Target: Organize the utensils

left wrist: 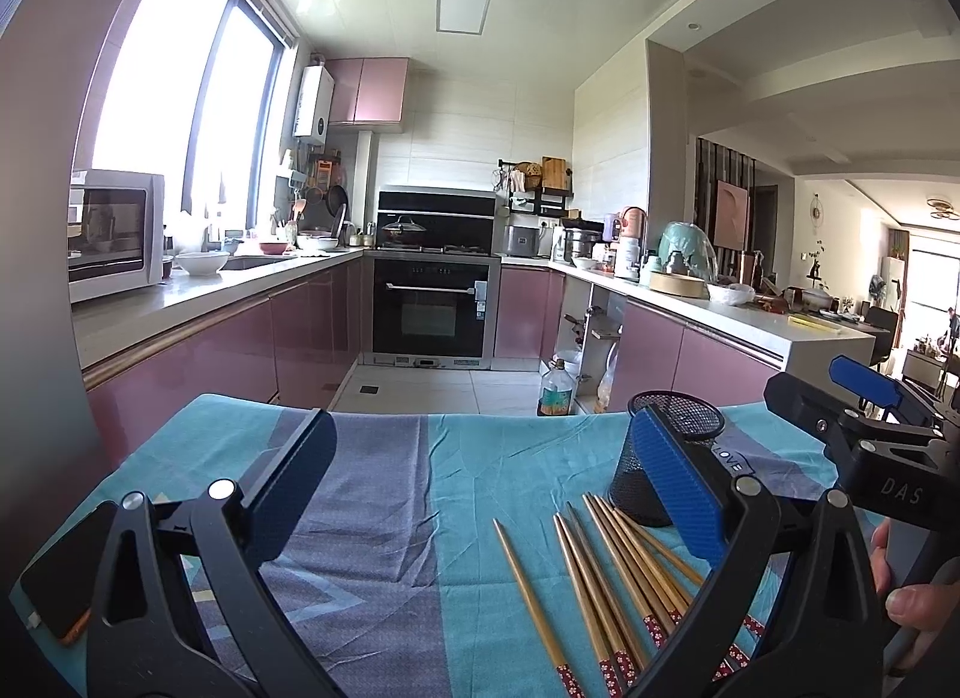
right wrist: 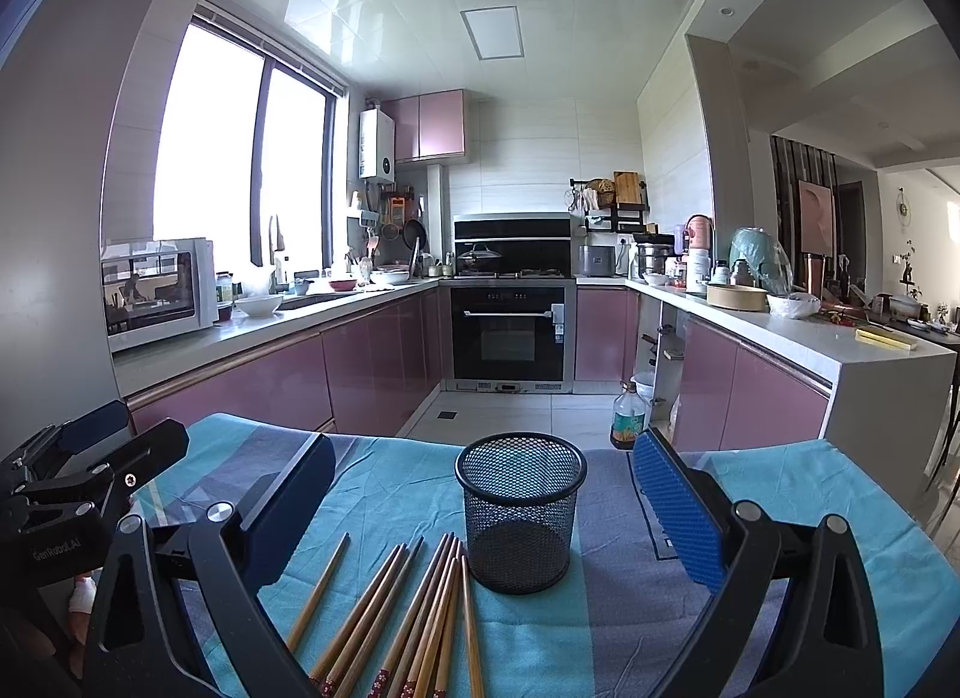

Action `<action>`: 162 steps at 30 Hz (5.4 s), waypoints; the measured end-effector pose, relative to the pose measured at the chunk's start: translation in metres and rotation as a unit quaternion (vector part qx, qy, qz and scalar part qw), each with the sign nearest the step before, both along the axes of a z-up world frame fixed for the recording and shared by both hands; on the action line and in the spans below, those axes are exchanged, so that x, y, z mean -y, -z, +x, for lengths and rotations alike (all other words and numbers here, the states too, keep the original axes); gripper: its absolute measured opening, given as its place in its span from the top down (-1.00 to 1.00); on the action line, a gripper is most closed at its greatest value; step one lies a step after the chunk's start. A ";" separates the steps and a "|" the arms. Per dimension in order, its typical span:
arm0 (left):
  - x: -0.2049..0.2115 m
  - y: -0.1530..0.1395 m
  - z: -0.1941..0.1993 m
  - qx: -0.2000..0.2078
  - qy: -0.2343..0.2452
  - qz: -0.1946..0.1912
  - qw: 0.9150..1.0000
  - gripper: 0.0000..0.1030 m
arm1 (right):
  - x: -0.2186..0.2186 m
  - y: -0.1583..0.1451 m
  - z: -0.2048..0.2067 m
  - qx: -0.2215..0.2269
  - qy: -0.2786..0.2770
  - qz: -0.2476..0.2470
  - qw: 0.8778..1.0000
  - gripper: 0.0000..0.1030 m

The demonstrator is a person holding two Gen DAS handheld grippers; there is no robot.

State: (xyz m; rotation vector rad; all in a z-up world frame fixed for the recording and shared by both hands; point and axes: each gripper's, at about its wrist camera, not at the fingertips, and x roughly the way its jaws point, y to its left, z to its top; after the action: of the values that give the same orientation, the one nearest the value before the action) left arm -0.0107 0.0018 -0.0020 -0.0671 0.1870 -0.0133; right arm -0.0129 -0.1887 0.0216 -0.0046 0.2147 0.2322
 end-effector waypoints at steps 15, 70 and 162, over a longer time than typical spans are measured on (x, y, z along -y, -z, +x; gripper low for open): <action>-0.005 0.012 0.018 -0.080 0.020 0.010 0.997 -0.89 | 0.006 0.019 0.016 -0.059 -0.016 -0.009 0.998 -0.87; 0.021 0.092 0.121 -0.330 0.129 -0.011 0.935 0.85 | 0.009 0.053 0.068 -0.266 -0.145 -0.030 0.953 0.89; 0.036 0.016 0.095 -0.232 0.159 0.008 0.959 -0.28 | 0.032 0.054 0.083 -0.266 -0.182 0.018 0.947 -0.43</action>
State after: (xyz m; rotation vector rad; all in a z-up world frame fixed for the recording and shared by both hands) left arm 0.0845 -0.0339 -0.0182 -0.0223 0.6677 -0.3202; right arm 0.0698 -0.2210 -0.0326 0.0567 0.7506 0.6065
